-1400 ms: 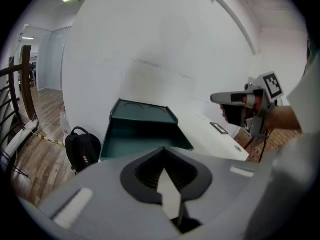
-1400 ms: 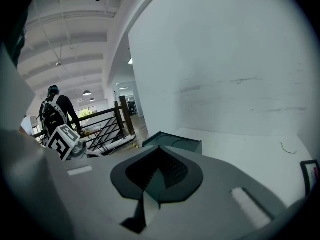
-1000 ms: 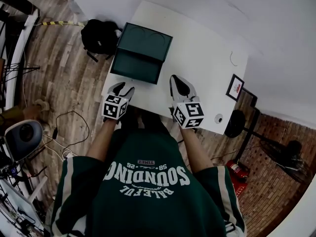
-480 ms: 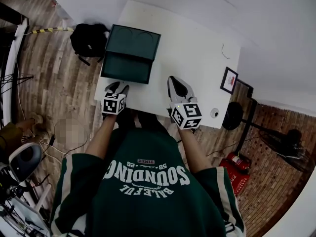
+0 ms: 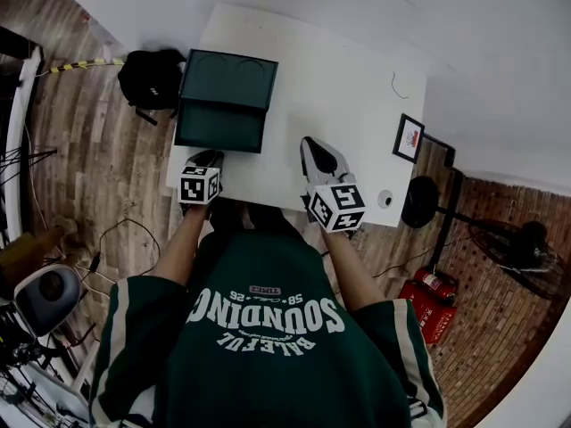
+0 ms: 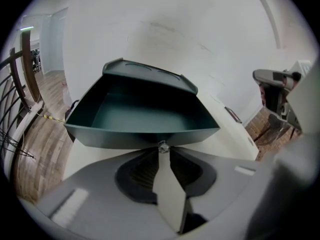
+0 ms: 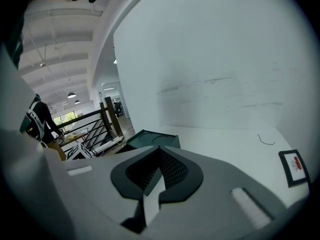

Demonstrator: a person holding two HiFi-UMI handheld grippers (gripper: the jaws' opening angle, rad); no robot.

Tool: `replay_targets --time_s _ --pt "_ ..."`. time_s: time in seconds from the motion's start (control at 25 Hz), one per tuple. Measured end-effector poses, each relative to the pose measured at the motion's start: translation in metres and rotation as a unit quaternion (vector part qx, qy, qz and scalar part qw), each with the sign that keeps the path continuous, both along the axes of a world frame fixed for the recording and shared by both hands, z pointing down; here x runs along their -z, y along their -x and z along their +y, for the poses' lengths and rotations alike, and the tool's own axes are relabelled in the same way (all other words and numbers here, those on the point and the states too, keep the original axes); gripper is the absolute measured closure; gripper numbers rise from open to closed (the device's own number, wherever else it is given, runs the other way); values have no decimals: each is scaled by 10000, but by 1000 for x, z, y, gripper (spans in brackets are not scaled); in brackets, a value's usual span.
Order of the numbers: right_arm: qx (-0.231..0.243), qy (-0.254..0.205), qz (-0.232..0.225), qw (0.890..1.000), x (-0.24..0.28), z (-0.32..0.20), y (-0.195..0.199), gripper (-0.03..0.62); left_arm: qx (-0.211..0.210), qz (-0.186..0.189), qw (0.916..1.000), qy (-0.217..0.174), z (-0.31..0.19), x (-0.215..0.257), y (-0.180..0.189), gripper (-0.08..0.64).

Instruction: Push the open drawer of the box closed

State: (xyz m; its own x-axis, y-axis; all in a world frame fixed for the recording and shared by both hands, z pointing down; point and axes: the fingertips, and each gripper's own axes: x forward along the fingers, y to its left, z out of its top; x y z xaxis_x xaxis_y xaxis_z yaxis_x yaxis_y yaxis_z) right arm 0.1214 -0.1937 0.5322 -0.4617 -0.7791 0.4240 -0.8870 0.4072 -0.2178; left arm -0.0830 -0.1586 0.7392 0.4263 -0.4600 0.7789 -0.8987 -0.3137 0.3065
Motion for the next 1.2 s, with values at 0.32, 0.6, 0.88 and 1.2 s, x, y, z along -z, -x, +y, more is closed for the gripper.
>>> replay_targets --time_s 0.32,0.6,0.88,1.2 --pt "-22 43 -93 9999 -2 -3 1 591 1 41 10000 -43 0 4 1 436" --pt "-80 94 -145 9998 -3 -5 -2 591 52 65 9999 -147 -12 11 4 436" --pt "-165 119 -145 9997 -5 -4 -4 591 50 93 9998 -137 -27 10 3 436" --pt "-311 148 -121 9993 -7 -7 -15 591 104 158 9997 -146 -54 9 -2 434"
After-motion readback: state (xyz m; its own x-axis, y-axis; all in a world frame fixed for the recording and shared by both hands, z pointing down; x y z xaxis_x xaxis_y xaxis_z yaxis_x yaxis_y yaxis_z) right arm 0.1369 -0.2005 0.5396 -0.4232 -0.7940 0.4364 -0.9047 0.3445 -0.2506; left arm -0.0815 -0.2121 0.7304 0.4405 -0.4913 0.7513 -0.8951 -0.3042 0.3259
